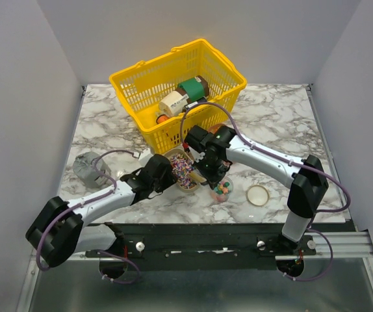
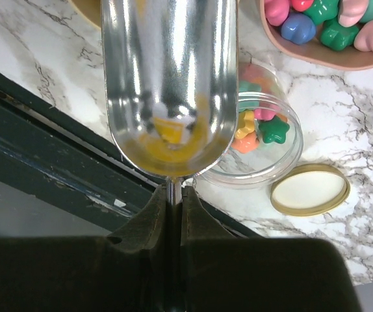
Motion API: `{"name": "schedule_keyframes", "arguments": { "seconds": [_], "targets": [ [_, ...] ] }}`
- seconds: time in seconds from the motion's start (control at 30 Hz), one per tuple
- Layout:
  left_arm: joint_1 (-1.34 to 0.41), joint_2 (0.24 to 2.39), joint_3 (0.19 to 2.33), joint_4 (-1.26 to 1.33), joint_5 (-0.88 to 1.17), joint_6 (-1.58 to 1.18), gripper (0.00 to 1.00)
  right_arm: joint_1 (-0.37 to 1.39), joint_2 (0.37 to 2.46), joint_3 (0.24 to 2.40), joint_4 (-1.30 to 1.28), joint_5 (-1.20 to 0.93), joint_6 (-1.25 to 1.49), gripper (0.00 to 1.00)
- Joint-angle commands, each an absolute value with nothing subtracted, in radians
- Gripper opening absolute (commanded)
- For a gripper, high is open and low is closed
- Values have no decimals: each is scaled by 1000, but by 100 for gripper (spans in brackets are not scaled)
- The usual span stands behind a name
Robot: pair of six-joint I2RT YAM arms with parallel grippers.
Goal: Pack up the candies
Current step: Scoop the fake candies from the storage box.
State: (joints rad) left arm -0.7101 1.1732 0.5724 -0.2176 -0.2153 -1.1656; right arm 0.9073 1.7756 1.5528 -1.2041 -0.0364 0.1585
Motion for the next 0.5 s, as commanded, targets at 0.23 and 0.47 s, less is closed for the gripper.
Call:
{"name": "schedule_keyframes", "arguments": {
  "seconds": [0.23, 0.47],
  "targets": [
    [-791, 1289, 554, -71, -373, -1270, 49, 959, 1799, 1583, -1284, -8, 129, 1],
    [-804, 1307, 528, -55, -370, -1290, 34, 962, 1854, 1612, -1267, 24, 135, 1]
  ]
}}
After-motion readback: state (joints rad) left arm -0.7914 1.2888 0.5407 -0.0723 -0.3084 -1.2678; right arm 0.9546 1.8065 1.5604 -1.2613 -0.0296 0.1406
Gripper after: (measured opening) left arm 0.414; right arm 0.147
